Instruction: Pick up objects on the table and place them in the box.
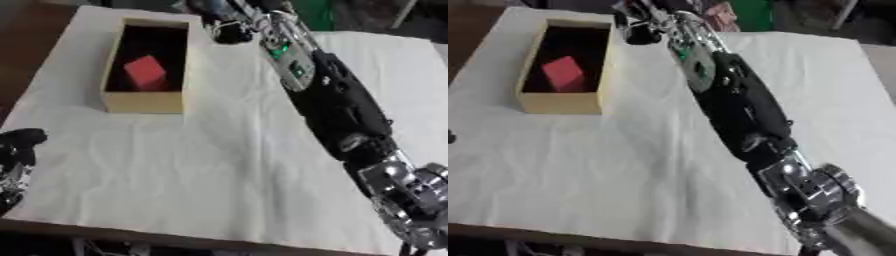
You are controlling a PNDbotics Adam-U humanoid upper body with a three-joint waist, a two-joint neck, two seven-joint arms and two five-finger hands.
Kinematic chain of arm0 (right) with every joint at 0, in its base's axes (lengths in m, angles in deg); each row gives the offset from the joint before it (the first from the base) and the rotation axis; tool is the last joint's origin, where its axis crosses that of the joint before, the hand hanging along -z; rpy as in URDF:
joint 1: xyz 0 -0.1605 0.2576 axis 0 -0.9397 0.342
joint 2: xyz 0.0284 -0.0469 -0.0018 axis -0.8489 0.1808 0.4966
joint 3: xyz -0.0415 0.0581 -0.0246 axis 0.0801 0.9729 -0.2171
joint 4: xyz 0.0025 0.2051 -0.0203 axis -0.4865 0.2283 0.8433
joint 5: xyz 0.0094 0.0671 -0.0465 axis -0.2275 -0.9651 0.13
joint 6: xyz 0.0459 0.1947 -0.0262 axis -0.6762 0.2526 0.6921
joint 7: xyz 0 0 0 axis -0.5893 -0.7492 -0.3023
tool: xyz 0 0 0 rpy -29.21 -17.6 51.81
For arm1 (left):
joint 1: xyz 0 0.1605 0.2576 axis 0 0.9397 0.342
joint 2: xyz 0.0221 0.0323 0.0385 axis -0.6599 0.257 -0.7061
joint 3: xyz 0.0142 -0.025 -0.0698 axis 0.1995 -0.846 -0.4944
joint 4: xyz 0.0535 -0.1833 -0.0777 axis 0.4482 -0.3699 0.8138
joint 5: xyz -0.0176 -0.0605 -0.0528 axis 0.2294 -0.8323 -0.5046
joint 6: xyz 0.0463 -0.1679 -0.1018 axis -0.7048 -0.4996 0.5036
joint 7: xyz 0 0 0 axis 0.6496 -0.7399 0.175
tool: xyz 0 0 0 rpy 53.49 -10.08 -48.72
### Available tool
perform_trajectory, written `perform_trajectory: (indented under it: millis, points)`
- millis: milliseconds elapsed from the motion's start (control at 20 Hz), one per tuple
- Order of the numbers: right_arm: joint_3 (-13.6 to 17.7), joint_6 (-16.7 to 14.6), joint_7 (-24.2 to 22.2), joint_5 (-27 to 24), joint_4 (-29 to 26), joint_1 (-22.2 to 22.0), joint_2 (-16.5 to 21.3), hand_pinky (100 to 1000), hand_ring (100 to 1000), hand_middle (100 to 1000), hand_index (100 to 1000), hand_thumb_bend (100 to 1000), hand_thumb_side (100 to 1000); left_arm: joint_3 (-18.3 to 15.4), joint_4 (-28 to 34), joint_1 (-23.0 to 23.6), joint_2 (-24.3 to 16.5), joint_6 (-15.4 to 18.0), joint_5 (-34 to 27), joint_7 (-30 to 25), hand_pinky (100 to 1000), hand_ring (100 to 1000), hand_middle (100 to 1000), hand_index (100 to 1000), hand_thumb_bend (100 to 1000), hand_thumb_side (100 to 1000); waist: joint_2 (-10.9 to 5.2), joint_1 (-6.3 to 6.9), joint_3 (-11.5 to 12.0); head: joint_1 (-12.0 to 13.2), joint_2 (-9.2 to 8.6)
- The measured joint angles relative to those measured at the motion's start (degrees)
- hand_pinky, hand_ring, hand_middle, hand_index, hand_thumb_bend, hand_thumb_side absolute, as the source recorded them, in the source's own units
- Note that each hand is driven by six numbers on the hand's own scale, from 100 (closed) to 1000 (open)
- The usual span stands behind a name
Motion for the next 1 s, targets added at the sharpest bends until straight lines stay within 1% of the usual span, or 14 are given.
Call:
perform_trajectory:
  millis: [200,350,500,650,1000]
  points:
    - [2.3,2.0,5.9,-7.0,-1.4,-3.1,3.7,811,1000,897,1000,100,100,-0.2,0.0,0.0,0.0,0.1,0.0,0.2,1000,828,732,757,100,308,0.05,0.28,-1.5,0.2,0.02]
    - [4.4,3.3,10.8,-10.7,-1.2,-3.7,4.1,803,1000,889,1000,100,100,-0.2,0.0,0.0,0.0,0.1,0.0,0.3,1000,830,732,757,100,306,0.07,0.72,-2.2,0.5,0.15]
    - [6.3,4.2,15.2,-12.8,0.2,-4.2,3.9,799,1000,887,1000,100,100,-0.2,0.0,0.1,0.0,0.2,0.0,0.4,1000,830,732,757,100,306,0.08,0.99,-2.6,0.8,0.19]
    - [7.8,4.5,18.6,-14.2,1.5,-4.9,3.6,799,1000,891,1000,100,100,-0.2,0.0,0.2,0.0,0.3,0.0,0.5,1000,831,732,757,100,305,0.08,1.33,-2.9,0.9,0.19]
    - [9.6,4.7,22.6,-16.9,2.4,-7.6,3.6,798,1000,897,1000,100,100,-0.3,0.0,0.5,0.0,0.3,0.0,0.5,1000,831,732,757,100,304,0.16,1.96,-3.6,1.1,0.19]
